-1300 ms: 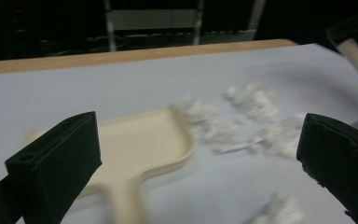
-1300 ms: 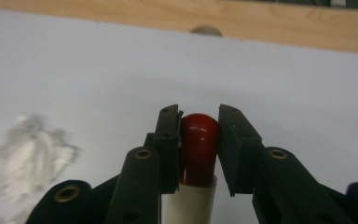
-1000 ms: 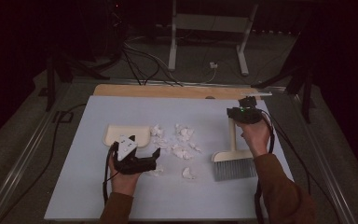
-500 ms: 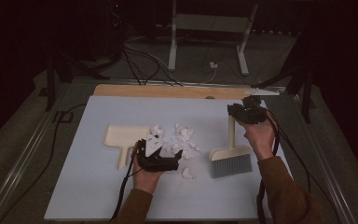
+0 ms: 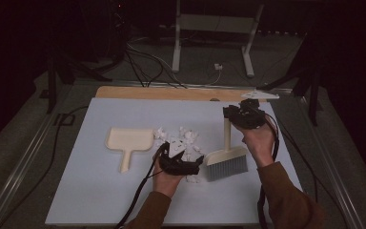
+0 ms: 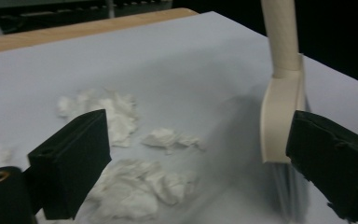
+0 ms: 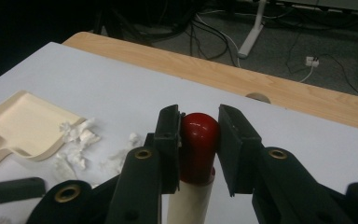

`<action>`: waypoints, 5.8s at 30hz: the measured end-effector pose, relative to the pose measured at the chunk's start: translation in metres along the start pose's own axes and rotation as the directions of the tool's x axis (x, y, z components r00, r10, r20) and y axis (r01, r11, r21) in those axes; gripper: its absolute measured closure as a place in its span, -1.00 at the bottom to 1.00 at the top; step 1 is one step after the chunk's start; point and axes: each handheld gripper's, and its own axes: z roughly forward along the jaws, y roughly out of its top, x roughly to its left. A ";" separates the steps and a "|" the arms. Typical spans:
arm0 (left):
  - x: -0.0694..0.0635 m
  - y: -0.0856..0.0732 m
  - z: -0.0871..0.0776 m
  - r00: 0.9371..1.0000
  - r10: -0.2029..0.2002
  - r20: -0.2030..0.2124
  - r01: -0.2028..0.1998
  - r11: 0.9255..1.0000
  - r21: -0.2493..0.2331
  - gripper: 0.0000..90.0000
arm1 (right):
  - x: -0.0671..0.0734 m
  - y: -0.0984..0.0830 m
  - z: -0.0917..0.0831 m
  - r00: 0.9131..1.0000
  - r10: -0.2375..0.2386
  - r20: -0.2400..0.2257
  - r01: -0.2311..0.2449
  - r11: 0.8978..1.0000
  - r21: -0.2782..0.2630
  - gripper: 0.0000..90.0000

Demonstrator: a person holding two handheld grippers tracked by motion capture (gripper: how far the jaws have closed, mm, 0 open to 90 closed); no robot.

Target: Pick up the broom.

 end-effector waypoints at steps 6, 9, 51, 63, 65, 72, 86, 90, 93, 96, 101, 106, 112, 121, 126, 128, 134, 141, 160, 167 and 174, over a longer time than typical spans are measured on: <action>-0.007 0.002 0.012 0.997 -0.015 0.080 0.014 1.000 0.024 -0.63 | 0.008 0.002 0.000 1.000 -0.016 -0.010 0.016 1.000 -0.004 0.58; -0.011 0.003 0.022 0.993 -0.025 0.117 0.020 0.999 0.044 -0.62 | 0.011 0.003 0.000 1.000 -0.020 -0.017 0.020 1.000 -0.009 0.58; -0.006 0.008 0.030 0.897 -0.173 0.407 0.135 0.984 0.120 0.55 | 0.011 -0.015 0.022 0.961 -0.191 -0.201 0.194 0.981 -0.004 -1.00; 0.014 0.020 0.007 0.897 -0.167 0.410 0.139 0.985 0.098 0.55 | 0.012 -0.015 0.019 0.929 -0.208 -0.307 0.206 0.978 -0.040 -1.00; 0.016 0.021 0.006 0.898 -0.164 0.407 0.135 0.986 0.098 0.55 | 0.012 -0.015 0.019 0.928 -0.207 -0.310 0.205 0.978 -0.041 -1.00; 0.030 0.026 -0.006 0.909 -0.138 0.393 0.110 0.990 0.093 0.55 | 0.008 -0.016 0.025 0.911 -0.188 -0.366 0.183 0.982 -0.049 -1.00; 0.055 0.034 -0.030 0.921 -0.064 0.383 0.038 0.996 0.076 0.55 | 0.017 -0.019 0.040 0.833 -0.227 -0.505 0.230 0.972 -0.057 -1.00; 0.066 0.034 -0.037 0.923 -0.060 0.381 0.036 0.997 0.069 0.55 | 0.019 -0.020 0.047 0.823 -0.215 -0.526 0.256 0.967 0.006 -0.95; 0.073 0.034 -0.041 0.925 -0.057 0.375 0.032 0.997 0.071 0.55 | 0.022 -0.022 0.051 0.813 -0.222 -0.538 0.278 0.960 0.024 -0.95; 0.079 0.034 -0.045 0.925 -0.058 0.376 0.034 0.997 0.069 0.55 | 0.024 -0.023 0.053 0.810 -0.227 -0.541 0.288 0.957 0.030 -0.93; 0.088 0.033 -0.049 0.921 -0.054 0.387 0.029 0.997 0.070 0.55 | 0.030 -0.024 0.057 0.792 -0.239 -0.562 0.320 0.946 0.049 -0.85; 0.090 0.033 -0.051 0.913 -0.034 0.407 0.006 0.998 0.069 0.55 | 0.036 -0.024 0.063 0.781 -0.261 -0.567 0.355 0.933 0.058 -0.86; 0.089 0.032 -0.053 0.899 -0.014 0.439 -0.018 0.998 0.068 0.55 | 0.042 -0.028 0.071 0.742 -0.260 -0.617 0.391 0.917 0.084 -0.86; 0.090 0.030 -0.054 0.875 -0.008 0.485 -0.025 0.998 0.062 0.55 | 0.040 -0.033 0.069 0.620 -0.269 -0.737 0.459 0.886 0.063 -0.17; 0.092 0.027 -0.053 0.863 -0.023 0.504 -0.006 0.998 0.055 0.52 | 0.039 -0.036 0.069 0.592 -0.275 -0.757 0.483 0.873 0.061 -0.03; 0.095 0.027 -0.053 0.866 -0.037 0.498 0.014 0.999 0.051 0.45 | 0.038 -0.038 0.069 0.578 -0.267 -0.771 0.483 0.873 0.060 0.08; 0.096 0.027 -0.052 0.890 -0.053 0.454 0.031 0.998 0.057 0.14 | 0.037 -0.041 0.068 0.530 -0.227 -0.817 0.468 0.882 0.058 0.41; 0.098 0.030 -0.056 0.917 -0.102 0.385 0.100 0.995 0.027 -0.21 | 0.041 -0.039 0.064 0.540 -0.234 -0.809 0.439 0.898 0.034 0.51; 0.115 0.017 -0.102 0.992 -0.102 -0.078 0.094 0.991 -0.099 -0.99 | 0.028 -0.036 0.063 0.641 -0.217 -0.736 0.376 0.925 0.056 0.51; 0.129 -0.008 -0.129 0.967 -0.163 -0.197 0.135 0.980 -0.148 -0.99 | 0.026 -0.036 0.064 0.659 -0.211 -0.722 0.365 0.929 0.062 0.51; 0.140 -0.031 -0.149 0.946 -0.192 -0.262 0.157 0.977 -0.147 -0.99 | 0.023 -0.035 0.065 0.683 -0.200 -0.703 0.348 0.935 0.072 0.51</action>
